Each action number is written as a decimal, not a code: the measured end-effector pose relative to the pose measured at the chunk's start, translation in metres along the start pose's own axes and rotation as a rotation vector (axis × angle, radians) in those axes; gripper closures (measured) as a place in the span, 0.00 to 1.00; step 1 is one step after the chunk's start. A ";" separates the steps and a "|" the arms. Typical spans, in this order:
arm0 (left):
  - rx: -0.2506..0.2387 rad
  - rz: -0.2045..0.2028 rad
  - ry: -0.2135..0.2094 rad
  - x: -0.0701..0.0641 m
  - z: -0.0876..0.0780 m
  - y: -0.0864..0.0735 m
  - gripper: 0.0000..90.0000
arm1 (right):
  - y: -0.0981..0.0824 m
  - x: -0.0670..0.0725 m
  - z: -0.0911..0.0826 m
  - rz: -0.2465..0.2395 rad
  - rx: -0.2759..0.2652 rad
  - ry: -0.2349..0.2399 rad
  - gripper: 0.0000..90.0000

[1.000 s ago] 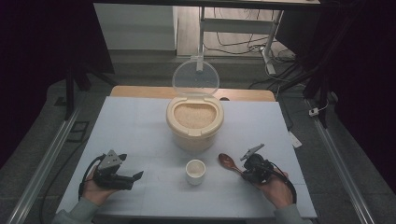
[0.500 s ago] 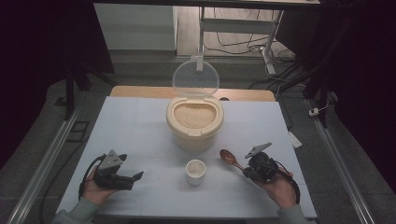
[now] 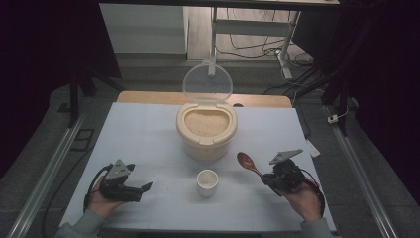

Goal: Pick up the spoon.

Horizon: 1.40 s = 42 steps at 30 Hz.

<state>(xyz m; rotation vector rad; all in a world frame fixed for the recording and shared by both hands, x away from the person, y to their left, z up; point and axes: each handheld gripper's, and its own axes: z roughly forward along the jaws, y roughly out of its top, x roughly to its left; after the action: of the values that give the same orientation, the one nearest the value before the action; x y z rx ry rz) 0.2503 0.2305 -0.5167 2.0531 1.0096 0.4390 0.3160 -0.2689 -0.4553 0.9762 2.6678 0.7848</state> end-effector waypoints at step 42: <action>0.009 -0.001 -0.008 -0.001 0.002 0.001 0.09 | 0.025 0.038 -0.037 -0.179 -0.197 0.133 0.89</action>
<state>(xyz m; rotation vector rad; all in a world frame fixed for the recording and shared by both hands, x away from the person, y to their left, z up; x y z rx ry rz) 0.2511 0.2287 -0.5172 2.0605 1.0090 0.4262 0.2879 -0.2439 -0.4104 0.6491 2.6748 1.0809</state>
